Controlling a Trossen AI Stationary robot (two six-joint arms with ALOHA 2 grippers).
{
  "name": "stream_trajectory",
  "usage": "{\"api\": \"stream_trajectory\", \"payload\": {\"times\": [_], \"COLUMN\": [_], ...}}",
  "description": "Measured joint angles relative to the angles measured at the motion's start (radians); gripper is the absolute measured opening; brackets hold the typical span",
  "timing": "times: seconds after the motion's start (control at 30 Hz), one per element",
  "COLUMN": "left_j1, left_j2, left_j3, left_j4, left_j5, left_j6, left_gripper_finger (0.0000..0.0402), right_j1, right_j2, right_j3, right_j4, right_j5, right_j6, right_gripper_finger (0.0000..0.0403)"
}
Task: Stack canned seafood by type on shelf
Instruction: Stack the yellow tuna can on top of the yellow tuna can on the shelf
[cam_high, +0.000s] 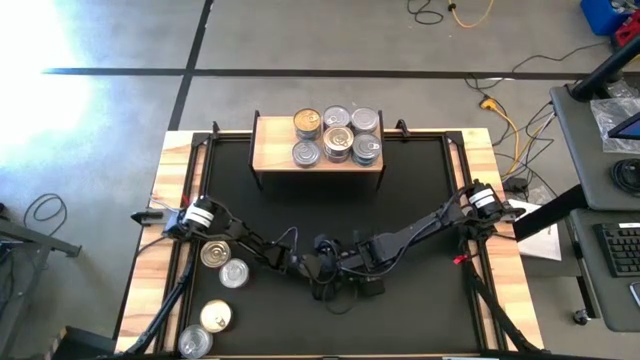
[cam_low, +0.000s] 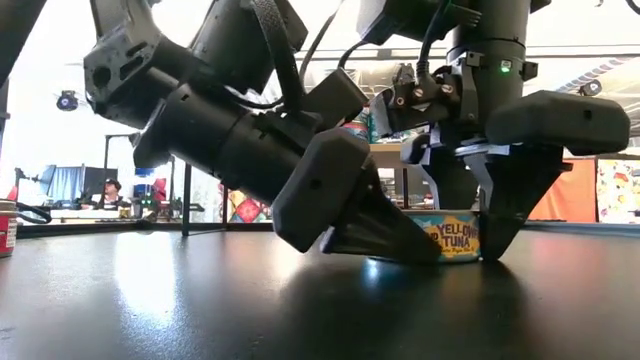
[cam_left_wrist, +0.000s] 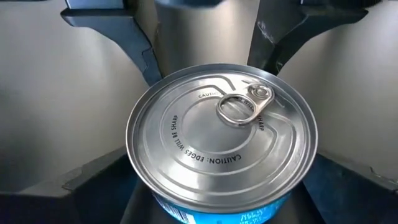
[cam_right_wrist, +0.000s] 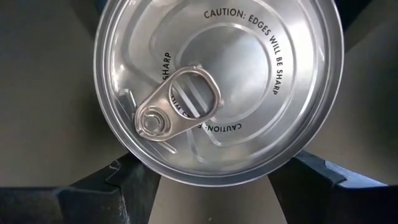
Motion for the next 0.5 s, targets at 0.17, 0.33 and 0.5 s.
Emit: {"api": "stream_trajectory", "payload": {"times": [0.17, 0.33, 0.5], "left_j1": [0.002, -0.004, -0.008], "left_j2": [0.078, 0.118, 0.108], "left_j3": [0.044, 0.097, 0.111], "left_j4": [0.106, 0.113, 0.082], "left_j5": [0.007, -0.001, -0.039], "left_j6": [-0.004, -0.035, -0.080], "left_gripper_finger": [0.0400, 0.0400, 0.0386], "right_j1": [0.003, 0.011, 0.024], "right_j2": [0.001, 0.001, -0.005], "right_j3": [0.001, 0.001, 0.002], "right_j4": [-0.049, -0.089, -0.094], "right_j5": [-0.026, -0.035, -0.028], "right_j6": [-0.007, -0.012, -0.037], "right_gripper_finger": [0.0271, 0.0266, 0.0272]}}
